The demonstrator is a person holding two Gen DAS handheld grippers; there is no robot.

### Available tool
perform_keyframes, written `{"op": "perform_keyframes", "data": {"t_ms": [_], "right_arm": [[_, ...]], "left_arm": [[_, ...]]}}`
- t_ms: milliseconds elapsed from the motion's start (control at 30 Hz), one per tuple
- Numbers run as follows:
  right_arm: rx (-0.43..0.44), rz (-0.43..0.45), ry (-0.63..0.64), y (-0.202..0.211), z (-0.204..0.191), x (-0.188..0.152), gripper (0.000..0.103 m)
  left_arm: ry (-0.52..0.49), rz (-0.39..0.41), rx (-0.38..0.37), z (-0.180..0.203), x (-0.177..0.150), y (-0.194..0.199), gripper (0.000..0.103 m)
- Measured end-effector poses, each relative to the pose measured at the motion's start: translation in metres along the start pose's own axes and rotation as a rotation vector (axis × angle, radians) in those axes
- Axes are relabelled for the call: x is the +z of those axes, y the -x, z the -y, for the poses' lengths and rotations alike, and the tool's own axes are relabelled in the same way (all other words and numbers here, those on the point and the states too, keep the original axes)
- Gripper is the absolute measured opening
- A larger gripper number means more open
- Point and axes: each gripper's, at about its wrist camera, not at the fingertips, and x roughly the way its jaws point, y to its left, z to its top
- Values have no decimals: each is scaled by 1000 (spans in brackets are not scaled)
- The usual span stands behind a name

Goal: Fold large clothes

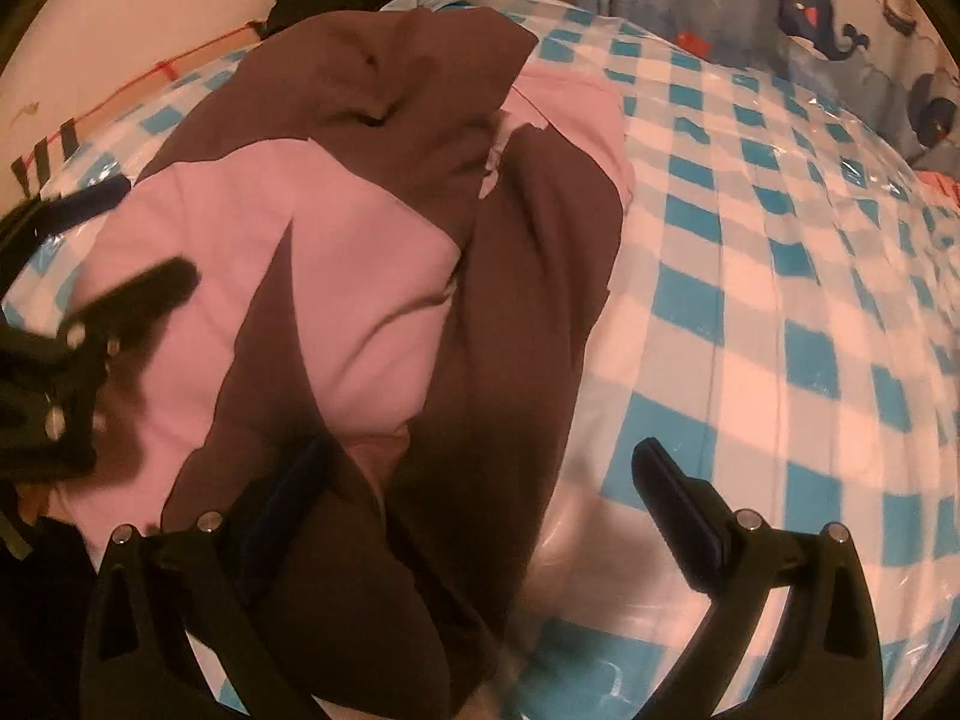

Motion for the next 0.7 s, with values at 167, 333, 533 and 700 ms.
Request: {"op": "perform_keyframes", "data": {"t_ms": [167, 333, 533, 700], "right_arm": [[59, 161, -59, 36, 11, -9, 96], [145, 15, -123, 6, 21, -2, 96], [73, 328, -194, 97, 29, 16, 96], [7, 421, -133, 125, -12, 49, 96]], "left_arm": [[96, 8, 10, -13, 4, 6, 96], [96, -13, 5, -12, 2, 0, 96], [153, -16, -1, -23, 3, 3, 96], [167, 1, 36, -22, 7, 13, 96]]}}
